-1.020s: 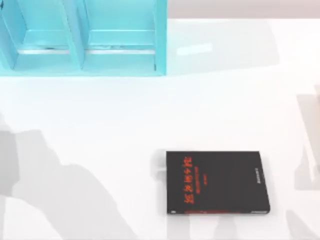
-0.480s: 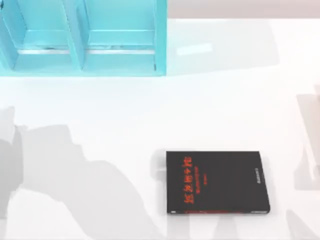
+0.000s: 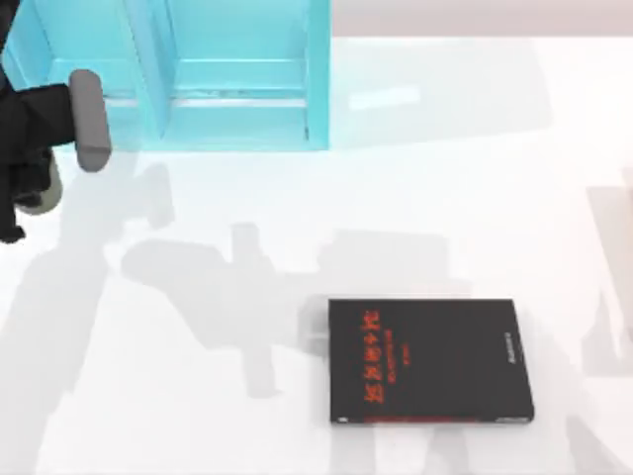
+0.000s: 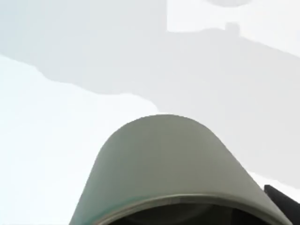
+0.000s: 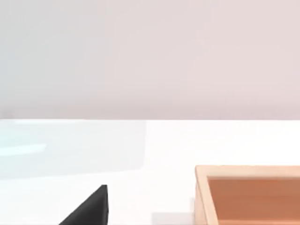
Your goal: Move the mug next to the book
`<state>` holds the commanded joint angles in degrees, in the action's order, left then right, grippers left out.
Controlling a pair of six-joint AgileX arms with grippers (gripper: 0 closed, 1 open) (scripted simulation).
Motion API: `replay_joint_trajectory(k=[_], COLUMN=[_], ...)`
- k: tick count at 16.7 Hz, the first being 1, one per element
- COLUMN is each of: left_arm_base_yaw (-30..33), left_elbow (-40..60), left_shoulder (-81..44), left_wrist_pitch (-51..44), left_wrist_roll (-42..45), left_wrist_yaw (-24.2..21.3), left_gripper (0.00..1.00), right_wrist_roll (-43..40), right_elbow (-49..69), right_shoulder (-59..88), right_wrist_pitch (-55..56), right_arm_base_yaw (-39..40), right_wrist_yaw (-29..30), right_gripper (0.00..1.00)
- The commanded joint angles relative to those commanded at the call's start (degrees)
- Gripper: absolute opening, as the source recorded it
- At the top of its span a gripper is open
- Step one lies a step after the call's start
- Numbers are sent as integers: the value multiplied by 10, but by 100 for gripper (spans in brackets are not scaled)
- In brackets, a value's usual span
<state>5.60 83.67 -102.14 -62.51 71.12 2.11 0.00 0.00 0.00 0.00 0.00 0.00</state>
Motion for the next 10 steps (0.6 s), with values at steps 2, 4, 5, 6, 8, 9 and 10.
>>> replay_joint_trajectory(k=[2, 4, 5, 6, 8, 9, 10], left_arm_base_yaw=[74, 145, 178, 210, 267, 291, 314], left_elbow=[1, -1, -2, -4, -7, -8, -9], left_shoulder=[8, 11, 11, 11, 11, 11, 10], left_wrist_pitch=[-7, -17, -22, -27, -35, -37, -39], left_wrist_roll=[-139, -288, -364, -439, -588, -659, -727], left_wrist_yaw=[5, 10, 12, 15, 19, 20, 20], left_gripper=[0, 0, 0, 0, 0, 0, 0], right_wrist_roll=[0, 0, 0, 0, 0, 0, 0], right_elbow=[0, 0, 0, 0, 0, 0, 0], right_shoulder=[0, 0, 0, 0, 0, 0, 0], right_wrist_pitch=[0, 0, 0, 0, 0, 0, 0], right_arm_base_yaw=[0, 0, 0, 0, 0, 0, 0], right_wrist_yaw=[0, 0, 0, 0, 0, 0, 0], right_gripper=[100, 100, 100, 100, 100, 100, 100])
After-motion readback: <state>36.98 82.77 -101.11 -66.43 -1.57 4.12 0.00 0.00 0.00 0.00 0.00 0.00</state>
